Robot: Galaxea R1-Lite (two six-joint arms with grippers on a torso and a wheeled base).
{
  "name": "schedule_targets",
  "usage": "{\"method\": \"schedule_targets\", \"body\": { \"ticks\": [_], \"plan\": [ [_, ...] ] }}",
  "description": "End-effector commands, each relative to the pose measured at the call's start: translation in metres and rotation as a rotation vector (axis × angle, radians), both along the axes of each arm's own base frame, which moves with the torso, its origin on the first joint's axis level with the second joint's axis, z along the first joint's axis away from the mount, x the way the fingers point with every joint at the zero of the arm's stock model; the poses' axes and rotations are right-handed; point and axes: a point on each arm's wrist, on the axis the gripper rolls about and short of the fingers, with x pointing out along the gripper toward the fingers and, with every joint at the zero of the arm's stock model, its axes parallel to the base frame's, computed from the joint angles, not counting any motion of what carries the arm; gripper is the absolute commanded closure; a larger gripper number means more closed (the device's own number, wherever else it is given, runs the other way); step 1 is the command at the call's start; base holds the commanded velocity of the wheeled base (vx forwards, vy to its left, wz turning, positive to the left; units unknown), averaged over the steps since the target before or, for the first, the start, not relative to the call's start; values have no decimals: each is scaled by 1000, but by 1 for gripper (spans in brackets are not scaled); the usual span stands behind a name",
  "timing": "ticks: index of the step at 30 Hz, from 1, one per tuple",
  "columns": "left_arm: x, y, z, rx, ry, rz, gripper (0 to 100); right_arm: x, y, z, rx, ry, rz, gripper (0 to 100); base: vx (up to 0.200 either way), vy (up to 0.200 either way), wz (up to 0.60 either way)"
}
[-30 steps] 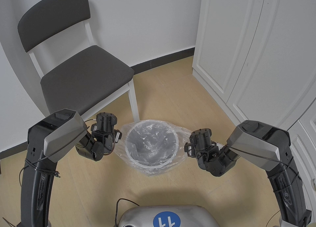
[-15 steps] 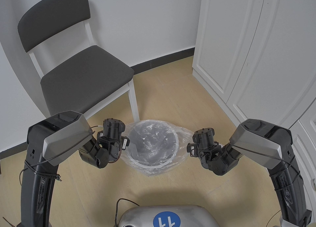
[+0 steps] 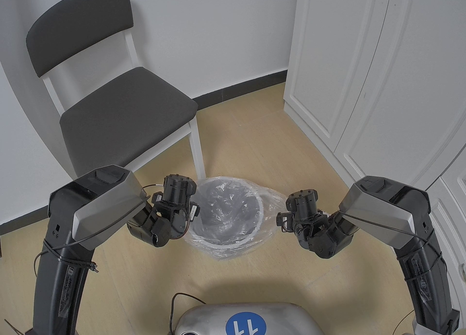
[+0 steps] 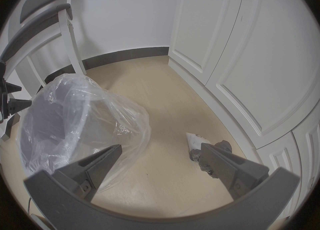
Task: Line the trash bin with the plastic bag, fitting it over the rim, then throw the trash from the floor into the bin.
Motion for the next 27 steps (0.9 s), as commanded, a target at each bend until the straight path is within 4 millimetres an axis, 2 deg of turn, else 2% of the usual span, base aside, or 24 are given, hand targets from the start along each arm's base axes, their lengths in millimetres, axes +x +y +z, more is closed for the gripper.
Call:
{"method": "schedule_targets", "body": {
  "ticks": [1, 6, 13, 18, 27],
  "plan": [
    [8, 7, -18, 33, 10, 52, 0, 1, -3, -4, -1, 9, -2, 0, 0, 0, 0],
    [2, 10, -19, 41, 27, 57, 0, 1, -8, -5, 7, 17, 5, 0, 0, 0, 0],
    [-13, 16, 1, 22, 11, 60, 0, 1, -8, -7, 6, 22, 5, 0, 0, 0, 0],
    [-24, 19, 7, 13, -8, 52, 0, 1, -8, -8, 4, 24, 5, 0, 0, 0, 0],
    [-34, 27, 4, 10, 27, 66, 0, 1, -9, -8, 4, 26, 3, 0, 0, 0, 0]
  ]
}}
